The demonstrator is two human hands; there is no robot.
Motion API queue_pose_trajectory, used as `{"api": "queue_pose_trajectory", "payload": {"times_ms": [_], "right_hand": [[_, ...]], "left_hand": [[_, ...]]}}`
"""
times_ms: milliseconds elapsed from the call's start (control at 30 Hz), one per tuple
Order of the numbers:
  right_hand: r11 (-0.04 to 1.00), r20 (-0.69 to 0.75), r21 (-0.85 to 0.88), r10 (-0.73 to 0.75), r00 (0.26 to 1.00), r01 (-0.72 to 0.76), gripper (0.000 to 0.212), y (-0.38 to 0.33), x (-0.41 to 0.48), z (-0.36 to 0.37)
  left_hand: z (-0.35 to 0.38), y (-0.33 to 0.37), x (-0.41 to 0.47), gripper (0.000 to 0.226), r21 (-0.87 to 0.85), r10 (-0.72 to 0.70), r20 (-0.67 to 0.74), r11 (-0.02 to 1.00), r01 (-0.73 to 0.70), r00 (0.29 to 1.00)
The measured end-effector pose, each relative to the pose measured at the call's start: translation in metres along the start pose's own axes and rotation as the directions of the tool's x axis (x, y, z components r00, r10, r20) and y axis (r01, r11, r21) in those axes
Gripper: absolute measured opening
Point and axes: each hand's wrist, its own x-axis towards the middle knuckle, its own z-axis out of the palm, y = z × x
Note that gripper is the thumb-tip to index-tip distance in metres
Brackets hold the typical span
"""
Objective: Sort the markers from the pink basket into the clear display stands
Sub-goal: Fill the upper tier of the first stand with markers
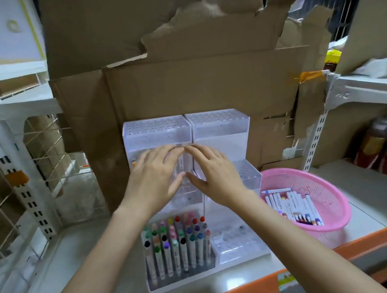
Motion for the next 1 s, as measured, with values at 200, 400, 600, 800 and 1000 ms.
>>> {"api": "queue_pose_trajectory", "payload": {"times_ms": [200,400,600,800,1000], "right_hand": [[0.986,0.074,-0.068,0.155,0.985,-0.15,0.06,0.074,-0.049,-0.036],[0.947,0.148,-0.098,0.316,0.937,-0.304,0.057,0.156,-0.11,-0.068],[0.901,0.346,-0.198,0.433,0.832,-0.387,0.053,0.219,-0.156,-0.066],[0.873,0.501,-0.217,0.484,0.717,-0.438,0.052,0.259,-0.174,-0.046],[0.844,0.576,-0.216,0.516,0.634,-0.49,0.051,0.276,-0.167,-0.028]], "left_hand": [[0.036,0.078,0.035,0.055,-0.079,0.101,0.054,0.992,-0.096,0.993],[0.082,0.171,0.069,0.057,-0.189,0.193,0.099,0.967,-0.172,0.976],[0.143,0.24,0.076,0.048,-0.241,0.159,0.394,0.968,-0.065,0.905],[0.196,0.263,0.081,0.044,-0.114,-0.016,0.636,0.987,0.114,0.771],[0.231,0.267,0.085,0.047,-0.107,-0.108,0.66,0.966,0.235,0.744]]}}
